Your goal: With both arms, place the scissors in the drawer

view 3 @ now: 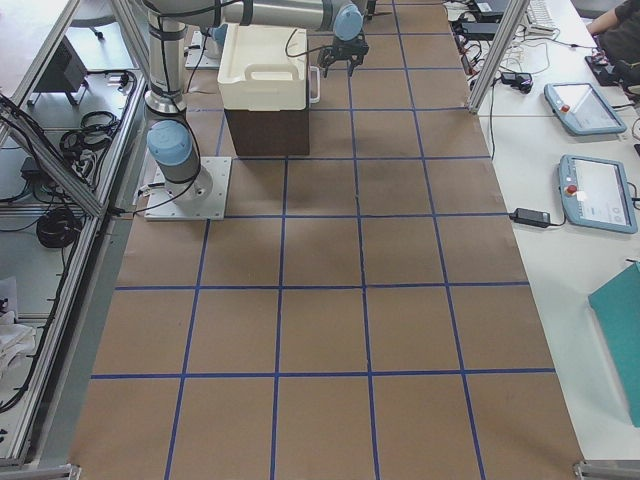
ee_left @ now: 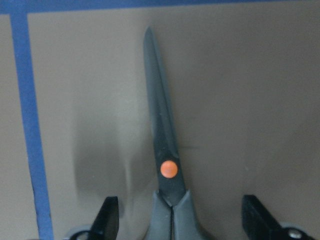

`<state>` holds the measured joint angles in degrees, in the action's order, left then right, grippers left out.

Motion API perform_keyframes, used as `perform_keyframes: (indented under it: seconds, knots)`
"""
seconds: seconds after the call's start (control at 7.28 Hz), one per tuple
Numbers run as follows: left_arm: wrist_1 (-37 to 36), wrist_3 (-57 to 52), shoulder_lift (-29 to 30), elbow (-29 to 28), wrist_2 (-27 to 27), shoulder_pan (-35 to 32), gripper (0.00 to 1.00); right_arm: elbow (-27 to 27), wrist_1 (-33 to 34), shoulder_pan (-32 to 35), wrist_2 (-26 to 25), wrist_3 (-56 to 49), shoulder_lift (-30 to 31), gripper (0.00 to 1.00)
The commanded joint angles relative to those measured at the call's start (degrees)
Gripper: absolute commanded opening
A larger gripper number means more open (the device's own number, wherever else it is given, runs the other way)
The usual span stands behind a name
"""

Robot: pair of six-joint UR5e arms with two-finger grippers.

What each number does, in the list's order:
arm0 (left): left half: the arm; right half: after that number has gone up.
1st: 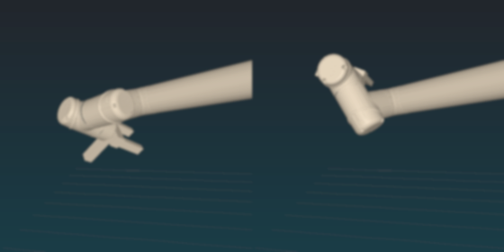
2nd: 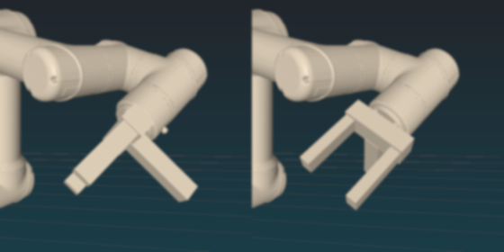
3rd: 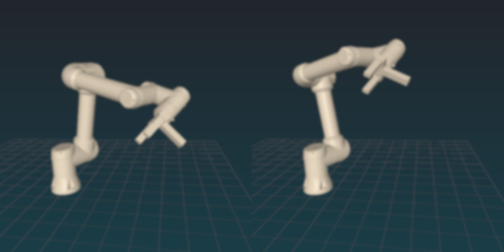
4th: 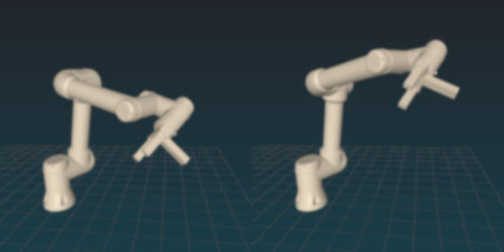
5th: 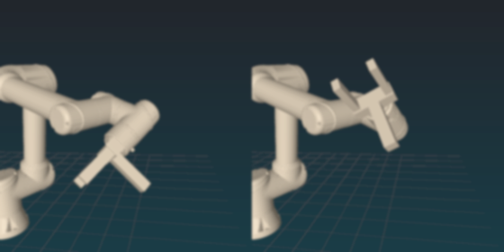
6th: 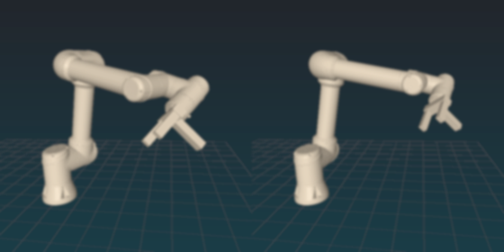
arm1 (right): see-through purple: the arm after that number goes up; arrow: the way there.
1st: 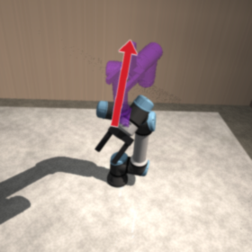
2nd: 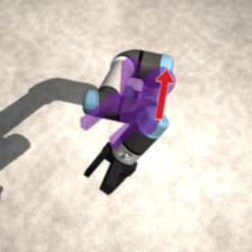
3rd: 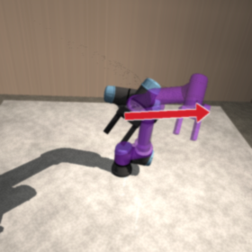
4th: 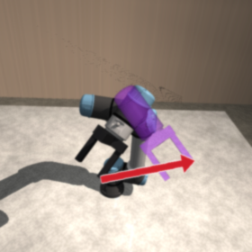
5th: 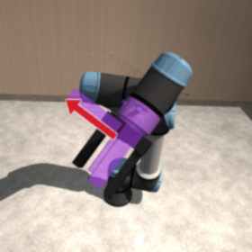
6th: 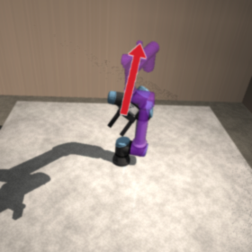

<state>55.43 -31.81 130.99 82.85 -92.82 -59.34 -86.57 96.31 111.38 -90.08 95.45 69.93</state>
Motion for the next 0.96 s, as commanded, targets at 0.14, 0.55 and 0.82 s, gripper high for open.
perform_keyframes:
  seconds: [0.14, 0.55, 0.82]
  knots:
    - [-0.41, 0.00, 0.06, 0.03, -0.08, 0.02, 0.34, -0.01, -1.81, 0.51, 0.08, 1.06, -1.55, 1.00]
    - [-0.06, 0.09, -0.73, 0.64, 0.01, 0.02, 0.12, 0.00, -3.59, 0.33, -0.01, 1.06, -1.55, 1.00]
    - [0.29, 0.09, -1.79, 0.64, -0.08, 0.02, 0.11, 0.00, -5.07, 0.24, 0.07, 0.97, -1.64, 1.00]
